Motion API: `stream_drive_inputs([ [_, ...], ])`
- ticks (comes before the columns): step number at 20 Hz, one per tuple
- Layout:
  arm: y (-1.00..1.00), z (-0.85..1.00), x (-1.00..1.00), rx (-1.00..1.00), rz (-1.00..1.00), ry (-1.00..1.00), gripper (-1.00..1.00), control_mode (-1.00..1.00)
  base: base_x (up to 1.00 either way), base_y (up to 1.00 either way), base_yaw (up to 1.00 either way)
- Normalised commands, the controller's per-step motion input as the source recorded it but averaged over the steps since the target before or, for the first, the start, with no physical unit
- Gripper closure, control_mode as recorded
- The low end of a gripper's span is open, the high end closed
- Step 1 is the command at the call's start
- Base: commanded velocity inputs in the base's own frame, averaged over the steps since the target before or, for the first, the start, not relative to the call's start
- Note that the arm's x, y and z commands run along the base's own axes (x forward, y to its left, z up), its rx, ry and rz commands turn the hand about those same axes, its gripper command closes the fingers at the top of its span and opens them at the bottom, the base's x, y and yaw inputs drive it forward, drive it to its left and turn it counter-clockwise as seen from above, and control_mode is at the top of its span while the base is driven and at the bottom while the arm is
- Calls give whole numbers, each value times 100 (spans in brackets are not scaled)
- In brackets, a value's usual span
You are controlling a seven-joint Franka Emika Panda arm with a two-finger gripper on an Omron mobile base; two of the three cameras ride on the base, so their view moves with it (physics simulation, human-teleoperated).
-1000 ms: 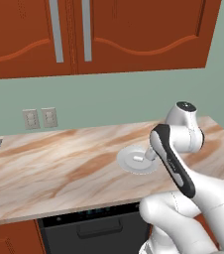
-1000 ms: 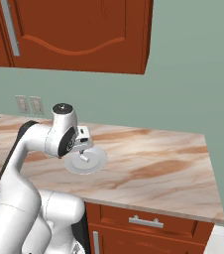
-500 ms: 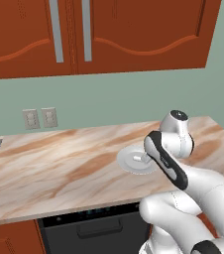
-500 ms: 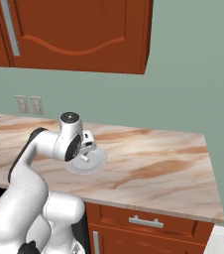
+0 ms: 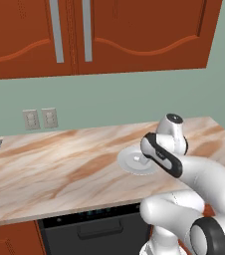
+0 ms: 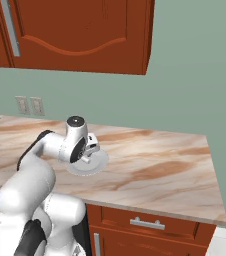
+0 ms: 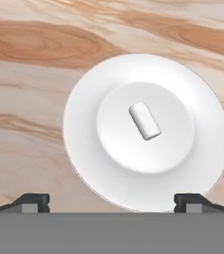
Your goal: Pick up the marshmallow and place it in the cup of hot chocolate on the dining counter.
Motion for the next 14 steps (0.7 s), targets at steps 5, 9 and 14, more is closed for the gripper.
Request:
stream_drive_inputs([
  [5,0,-5,23,0,1,0,-100,-100,0,0,0],
  [9,0,-19,23,0,1,0,-100,-100,0,0,0],
  [14,0,-25,21,-1,1,1,-100,-100,0,0,0],
])
